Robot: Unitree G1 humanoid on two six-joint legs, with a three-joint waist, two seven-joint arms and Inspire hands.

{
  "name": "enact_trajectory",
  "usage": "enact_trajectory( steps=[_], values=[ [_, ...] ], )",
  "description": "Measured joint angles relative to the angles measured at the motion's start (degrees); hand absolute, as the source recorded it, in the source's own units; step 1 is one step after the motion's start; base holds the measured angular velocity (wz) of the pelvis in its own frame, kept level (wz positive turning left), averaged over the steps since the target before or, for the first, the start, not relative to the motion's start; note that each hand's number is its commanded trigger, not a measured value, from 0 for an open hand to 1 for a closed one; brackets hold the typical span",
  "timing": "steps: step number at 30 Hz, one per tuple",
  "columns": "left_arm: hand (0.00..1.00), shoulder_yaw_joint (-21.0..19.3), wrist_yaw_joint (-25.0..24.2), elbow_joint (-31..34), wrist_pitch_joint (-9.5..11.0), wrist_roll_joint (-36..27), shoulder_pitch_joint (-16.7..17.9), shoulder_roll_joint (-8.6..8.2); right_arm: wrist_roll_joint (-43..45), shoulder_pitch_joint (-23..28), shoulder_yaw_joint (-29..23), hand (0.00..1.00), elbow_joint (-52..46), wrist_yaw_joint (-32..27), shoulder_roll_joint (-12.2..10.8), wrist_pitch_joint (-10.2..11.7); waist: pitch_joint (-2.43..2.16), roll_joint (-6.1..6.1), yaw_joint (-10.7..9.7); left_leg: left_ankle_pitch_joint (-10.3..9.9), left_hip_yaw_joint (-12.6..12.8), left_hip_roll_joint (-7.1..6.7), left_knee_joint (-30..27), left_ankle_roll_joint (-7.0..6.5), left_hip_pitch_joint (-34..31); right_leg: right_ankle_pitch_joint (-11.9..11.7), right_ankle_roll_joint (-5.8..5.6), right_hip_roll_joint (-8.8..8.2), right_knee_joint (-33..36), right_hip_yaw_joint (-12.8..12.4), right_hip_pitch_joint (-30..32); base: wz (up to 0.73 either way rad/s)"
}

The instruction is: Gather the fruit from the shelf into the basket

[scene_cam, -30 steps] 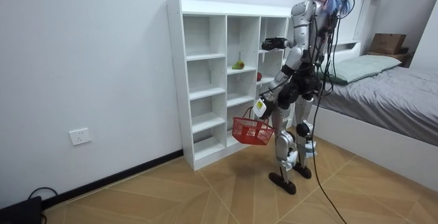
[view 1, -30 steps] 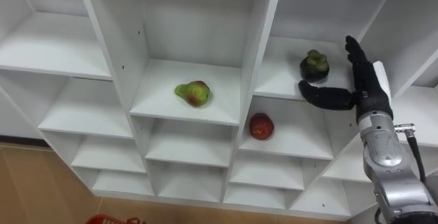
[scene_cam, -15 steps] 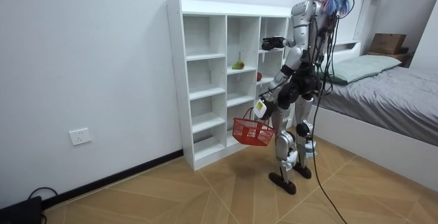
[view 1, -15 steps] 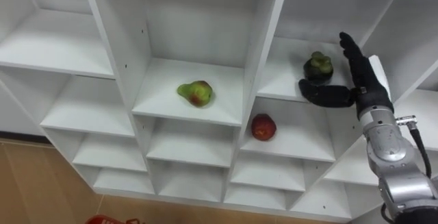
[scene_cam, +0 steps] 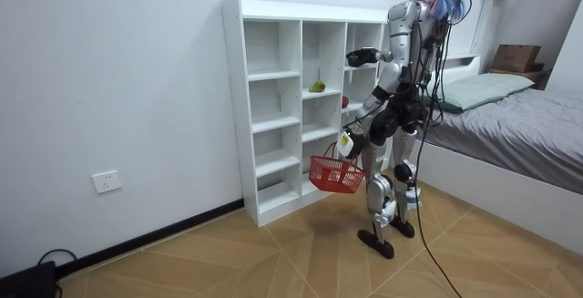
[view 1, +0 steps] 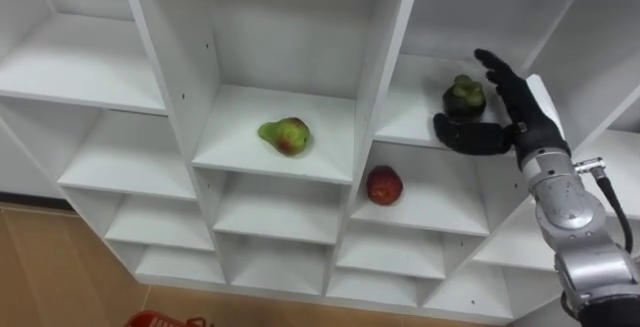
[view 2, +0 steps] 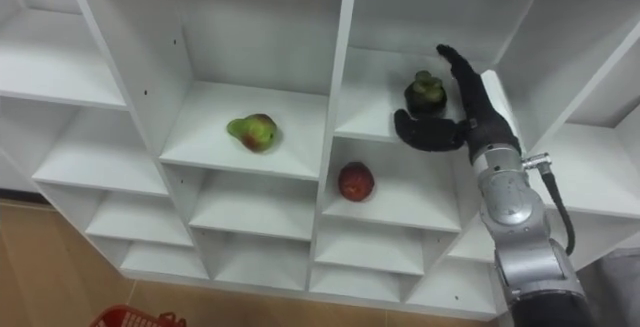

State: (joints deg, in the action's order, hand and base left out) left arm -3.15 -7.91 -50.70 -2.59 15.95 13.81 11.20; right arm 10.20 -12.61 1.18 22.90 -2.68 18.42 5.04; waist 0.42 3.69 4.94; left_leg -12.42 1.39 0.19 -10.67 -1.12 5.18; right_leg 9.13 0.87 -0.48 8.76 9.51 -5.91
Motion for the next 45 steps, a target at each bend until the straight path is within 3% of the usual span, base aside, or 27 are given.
enact_trajectory(
  steps=[20, 26, 32, 38, 45],
  values=[
    [1.0, 0.1, 0.9, 0.0, 0.0, -0.1, -0.5, -0.23, 8.6, -2.4, 0.5, 1.0, 1.0, -0.2, 0.1, -0.1, -0.1, -0.12, 0.2, 0.0, -0.7, 0.02, 0.3, 0.01, 0.4, 0.0, -0.02, 0.01, 0.0, 0.8, -0.6, 0.01],
    [1.0, 0.0, 1.0, 0.0, 0.0, -0.1, -0.5, -0.25, 10.1, -2.4, 0.7, 1.0, 1.0, -0.1, -0.1, -0.1, -0.39, -0.37, 0.2, 0.0, -0.7, 0.01, 0.2, 0.01, 0.4, 0.0, -0.02, 0.0, 0.0, 0.9, -0.6, 0.0],
    [1.0, 0.6, 1.2, 0.1, 0.2, -0.6, -0.5, -0.23, 3.5, -2.1, 1.5, 1.0, 1.0, -0.6, -0.1, -0.1, -0.48, -0.25, -0.1, 0.0, -0.8, 0.0, 0.0, 0.01, 0.6, 0.0, -0.02, 0.0, 0.0, 0.8, -0.9, 0.0],
    [1.0, 1.0, 2.8, 0.1, 1.4, -0.7, -0.4, -0.3, -5.6, 1.4, 2.2, 1.0, -1.9, -1.3, -0.3, 0.6, -0.51, -0.16, 0.0, 0.0, -0.6, 0.06, 0.5, 0.01, 1.2, 0.0, -0.02, 0.01, 0.0, 0.7, -1.4, -0.01],
    [1.0, 1.1, 4.0, 3.3, 2.7, -3.2, -0.6, -1.28, -13.2, 8.3, 2.4, 1.0, -11.8, 1.6, -3.4, 0.7, -0.17, -1.08, -0.7, 0.0, -0.4, 0.02, 0.2, -0.01, 0.7, 0.0, -0.01, -0.09, 0.0, 0.2, -0.9, -0.01]
  ],
)
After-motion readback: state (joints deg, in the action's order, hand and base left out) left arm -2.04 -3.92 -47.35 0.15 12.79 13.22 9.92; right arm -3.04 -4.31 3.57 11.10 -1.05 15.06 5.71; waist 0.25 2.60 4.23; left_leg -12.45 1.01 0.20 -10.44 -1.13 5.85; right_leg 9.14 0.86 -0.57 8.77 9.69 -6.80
